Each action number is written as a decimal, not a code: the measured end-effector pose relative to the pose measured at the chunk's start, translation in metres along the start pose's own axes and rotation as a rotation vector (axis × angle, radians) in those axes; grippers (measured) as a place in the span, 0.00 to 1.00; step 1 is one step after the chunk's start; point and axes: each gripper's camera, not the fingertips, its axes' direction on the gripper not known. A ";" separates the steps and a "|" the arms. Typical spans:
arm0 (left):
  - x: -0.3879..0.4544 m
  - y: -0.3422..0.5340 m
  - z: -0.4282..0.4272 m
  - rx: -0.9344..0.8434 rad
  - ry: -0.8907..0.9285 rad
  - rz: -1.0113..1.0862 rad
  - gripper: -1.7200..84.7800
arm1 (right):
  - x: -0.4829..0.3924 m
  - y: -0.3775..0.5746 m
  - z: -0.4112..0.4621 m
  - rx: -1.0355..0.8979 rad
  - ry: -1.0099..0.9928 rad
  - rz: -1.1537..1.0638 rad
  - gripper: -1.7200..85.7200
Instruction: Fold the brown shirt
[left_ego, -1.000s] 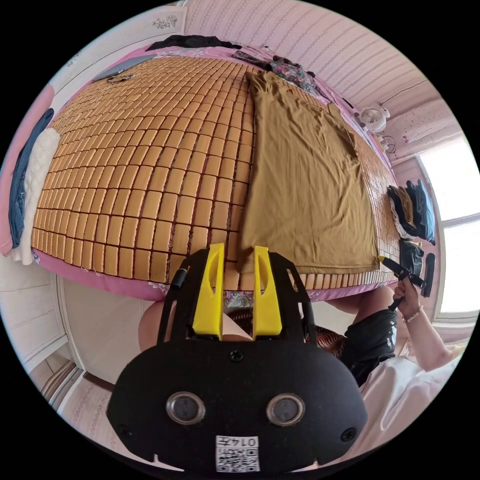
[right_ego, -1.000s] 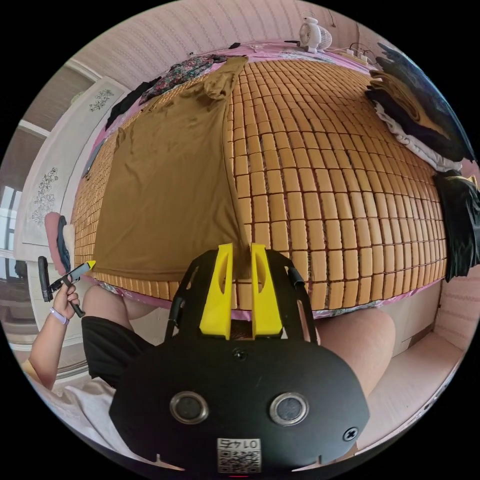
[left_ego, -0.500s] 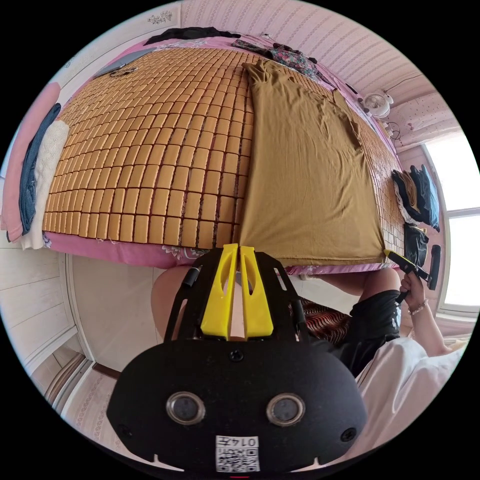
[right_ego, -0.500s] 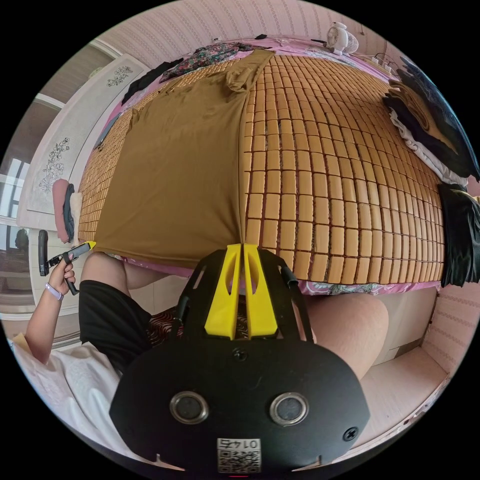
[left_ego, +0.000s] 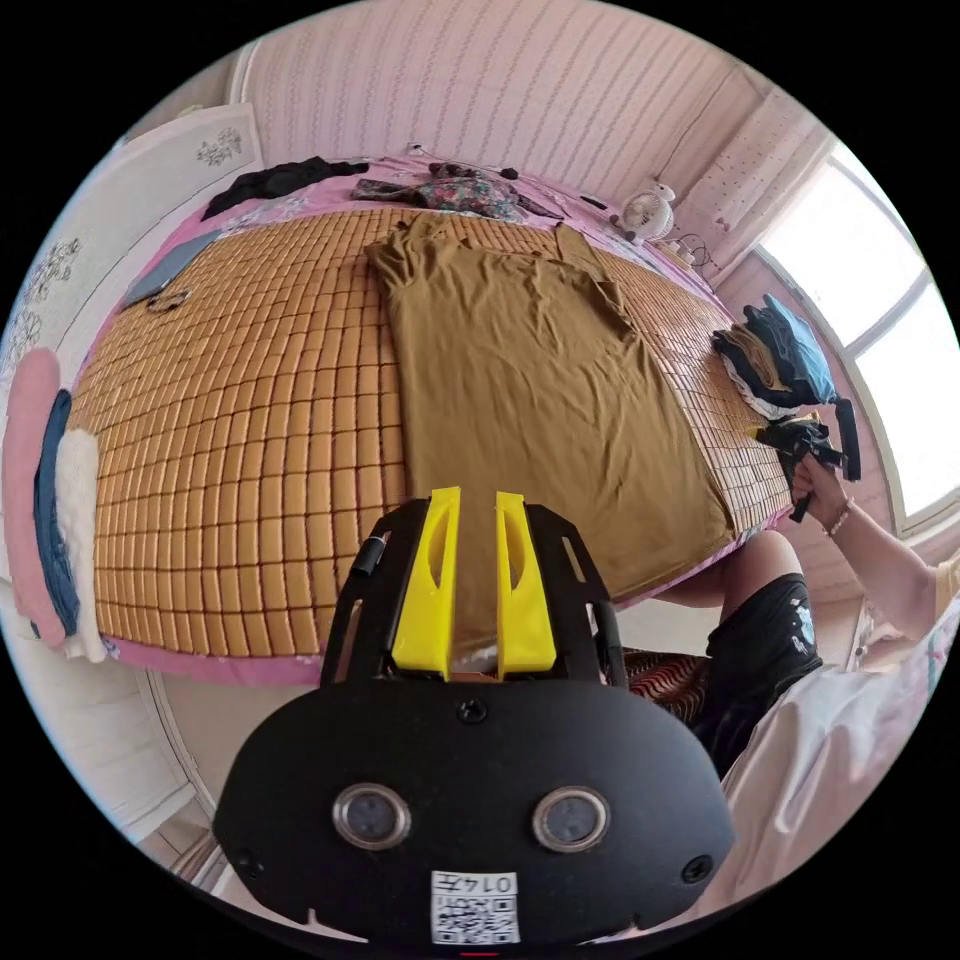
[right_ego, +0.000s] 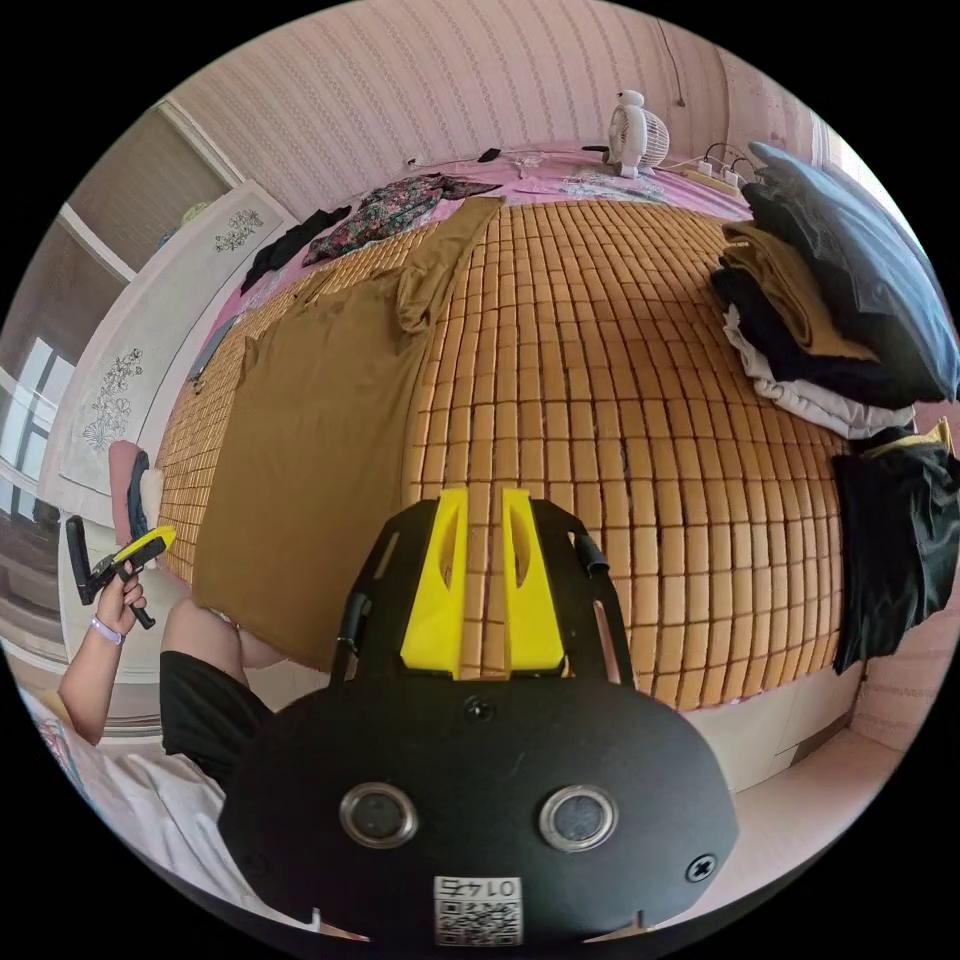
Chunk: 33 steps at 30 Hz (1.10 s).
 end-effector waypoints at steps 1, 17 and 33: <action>0.012 -0.016 0.015 0.000 0.033 0.038 0.09 | 0.001 -0.011 0.001 0.011 0.016 -0.002 0.08; 0.076 -0.059 0.146 -0.031 0.086 0.250 0.07 | -0.037 -0.278 0.129 0.047 0.105 -0.035 0.13; 0.129 -0.097 0.159 0.118 0.255 0.290 0.06 | 0.077 -0.007 -0.025 -0.045 -0.169 0.053 0.07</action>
